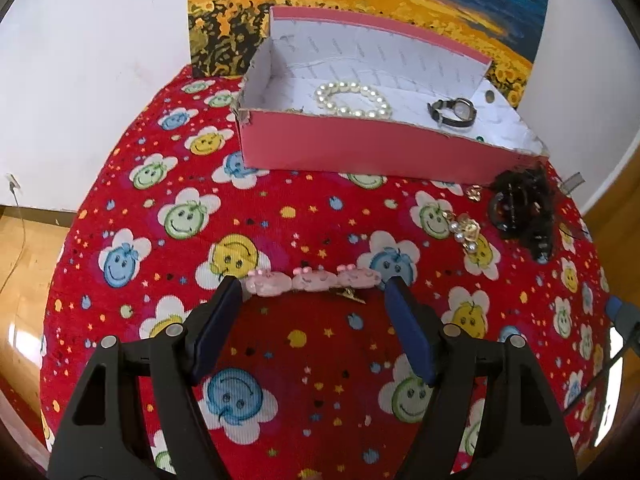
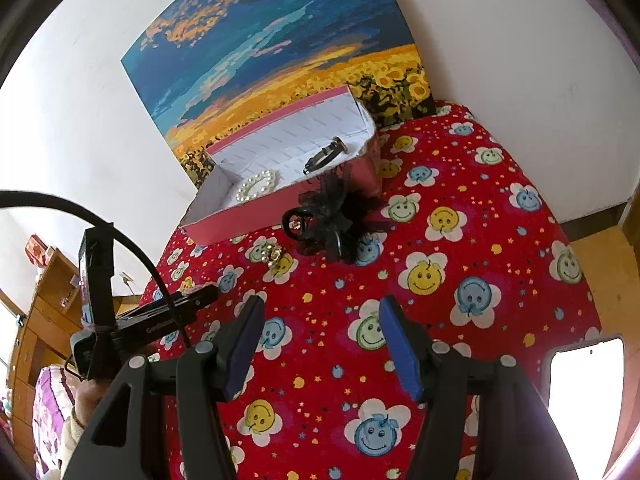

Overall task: Organize jewelry
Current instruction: 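Grasp the pink bow hairpin with the left gripper while the right gripper grasps the black bow clip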

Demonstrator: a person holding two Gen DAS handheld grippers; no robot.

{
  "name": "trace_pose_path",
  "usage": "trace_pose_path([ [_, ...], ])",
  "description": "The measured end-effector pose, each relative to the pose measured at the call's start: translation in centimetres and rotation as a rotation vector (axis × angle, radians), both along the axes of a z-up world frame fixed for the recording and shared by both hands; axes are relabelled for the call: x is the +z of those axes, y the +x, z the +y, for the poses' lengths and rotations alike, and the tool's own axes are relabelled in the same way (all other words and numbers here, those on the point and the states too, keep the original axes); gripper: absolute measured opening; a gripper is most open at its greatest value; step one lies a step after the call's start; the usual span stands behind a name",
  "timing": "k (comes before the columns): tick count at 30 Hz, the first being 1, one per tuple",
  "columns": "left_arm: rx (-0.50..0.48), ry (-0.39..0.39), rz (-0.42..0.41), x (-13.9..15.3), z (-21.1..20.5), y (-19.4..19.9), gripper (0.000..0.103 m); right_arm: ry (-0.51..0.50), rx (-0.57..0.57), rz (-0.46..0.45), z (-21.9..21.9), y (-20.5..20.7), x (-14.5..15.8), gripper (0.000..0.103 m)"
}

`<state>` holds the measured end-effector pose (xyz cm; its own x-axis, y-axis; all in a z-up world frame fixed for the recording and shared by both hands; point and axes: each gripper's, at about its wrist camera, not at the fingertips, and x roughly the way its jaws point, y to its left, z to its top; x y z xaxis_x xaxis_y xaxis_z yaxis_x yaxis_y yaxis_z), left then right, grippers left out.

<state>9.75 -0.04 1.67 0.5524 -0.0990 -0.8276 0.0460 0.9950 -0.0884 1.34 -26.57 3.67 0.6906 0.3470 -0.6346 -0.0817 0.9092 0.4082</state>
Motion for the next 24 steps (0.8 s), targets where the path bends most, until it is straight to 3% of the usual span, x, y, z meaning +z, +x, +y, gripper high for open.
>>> trace_pose_path([
  [10, -0.015, 0.044, -0.037, -0.3, -0.8, 0.0, 0.067, 0.027, 0.001, 0.024, -0.3, 0.4, -1.1, 0.063],
  [24, -0.025, -0.016, -0.113, 2.8, 0.7, -2.1, 0.067, -0.03, 0.012, 0.026, 0.8, 1.1, -0.5, 0.063],
])
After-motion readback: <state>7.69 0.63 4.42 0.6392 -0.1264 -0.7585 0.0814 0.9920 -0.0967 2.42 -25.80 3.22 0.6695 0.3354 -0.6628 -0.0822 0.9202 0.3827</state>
